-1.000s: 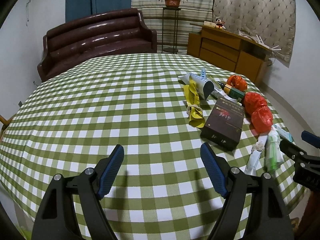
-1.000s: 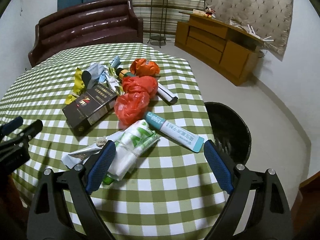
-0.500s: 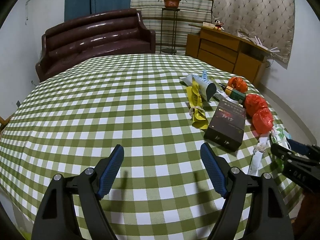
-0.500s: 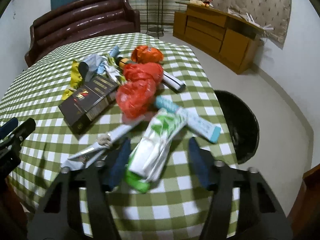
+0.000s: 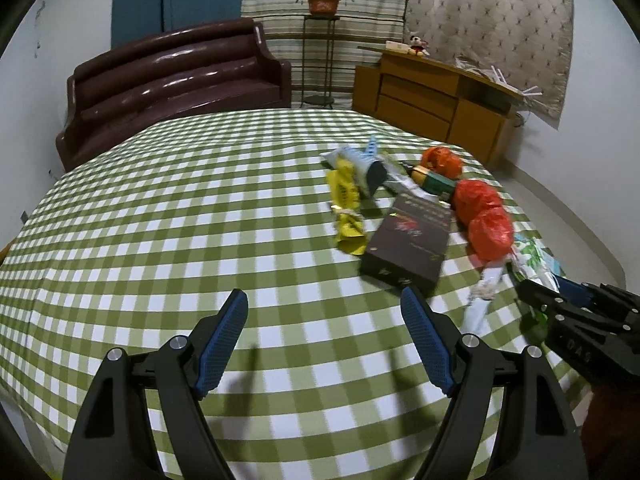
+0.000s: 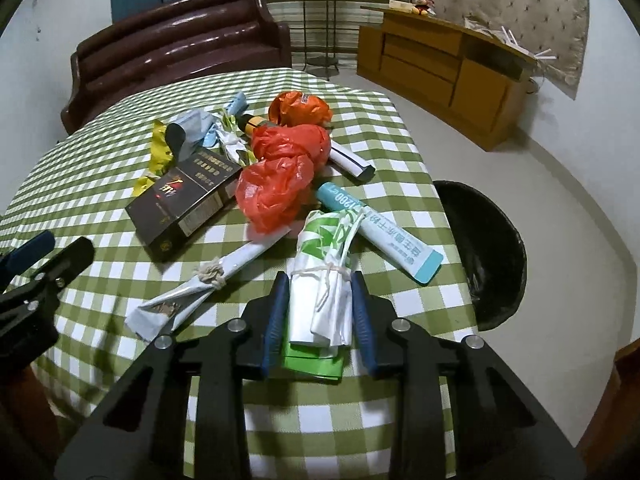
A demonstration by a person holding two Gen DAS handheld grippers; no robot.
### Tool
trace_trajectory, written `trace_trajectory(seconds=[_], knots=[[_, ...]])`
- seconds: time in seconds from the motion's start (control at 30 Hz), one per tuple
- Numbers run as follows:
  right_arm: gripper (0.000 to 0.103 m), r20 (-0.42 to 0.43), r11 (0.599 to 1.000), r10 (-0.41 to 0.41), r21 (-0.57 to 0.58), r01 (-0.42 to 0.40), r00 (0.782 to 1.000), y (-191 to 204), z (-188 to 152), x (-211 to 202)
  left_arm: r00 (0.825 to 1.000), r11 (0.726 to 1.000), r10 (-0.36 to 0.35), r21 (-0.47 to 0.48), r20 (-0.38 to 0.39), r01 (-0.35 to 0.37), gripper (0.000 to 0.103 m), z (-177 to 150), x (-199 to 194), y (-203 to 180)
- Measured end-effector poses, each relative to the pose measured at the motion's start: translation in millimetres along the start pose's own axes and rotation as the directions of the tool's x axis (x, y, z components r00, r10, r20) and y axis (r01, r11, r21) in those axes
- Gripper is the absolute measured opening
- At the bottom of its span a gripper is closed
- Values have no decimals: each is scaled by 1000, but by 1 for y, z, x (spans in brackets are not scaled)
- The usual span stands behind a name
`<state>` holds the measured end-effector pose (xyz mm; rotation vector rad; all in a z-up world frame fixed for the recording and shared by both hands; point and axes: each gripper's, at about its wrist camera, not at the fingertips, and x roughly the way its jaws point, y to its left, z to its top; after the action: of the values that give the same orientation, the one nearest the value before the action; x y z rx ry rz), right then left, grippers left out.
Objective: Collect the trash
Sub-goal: 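Grasp the silver foil strip with the left gripper while right gripper holds packet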
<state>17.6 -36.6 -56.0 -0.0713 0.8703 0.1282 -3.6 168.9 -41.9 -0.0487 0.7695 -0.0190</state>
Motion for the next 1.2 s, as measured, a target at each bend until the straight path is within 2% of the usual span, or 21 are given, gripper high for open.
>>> trace_trajectory(seconds=[0.3, 0.5, 0.73, 0.8, 0.9, 1.03, 1.17, 1.2], knots=[[31, 51, 1000, 3, 14, -4, 999, -31, -5, -27, 997, 992, -78, 99, 0, 77, 76, 1, 2, -47], [31, 52, 999, -6, 43, 4, 999, -58, -12, -30, 994, 984, -94, 146, -52, 101, 70, -3, 19, -74], [31, 39, 997, 0, 75, -3, 999, -76, -16, -22, 982, 978, -134, 142, -134, 153, 50, -6, 39, -81], [31, 36, 997, 4, 80, -6, 999, -79, -17, -20, 985, 977, -116, 165, -126, 136, 47, -7, 40, -84], [31, 31, 996, 9, 88, -12, 999, -82, -18, -18, 990, 978, -87, 181, -113, 107, 37, -9, 40, -89], [31, 31, 996, 10, 90, -13, 999, -83, -18, -17, 992, 976, -73, 195, -101, 92, 33, -11, 39, -92], [31, 31, 996, 9, 91, -11, 999, -85, -20, -16, 994, 974, -67, 210, -89, 84, 17, -15, 35, -95], [31, 32, 996, 8, 90, -11, 999, -85, -19, -17, 994, 974, -68, 208, -88, 86, 17, -15, 34, -94]])
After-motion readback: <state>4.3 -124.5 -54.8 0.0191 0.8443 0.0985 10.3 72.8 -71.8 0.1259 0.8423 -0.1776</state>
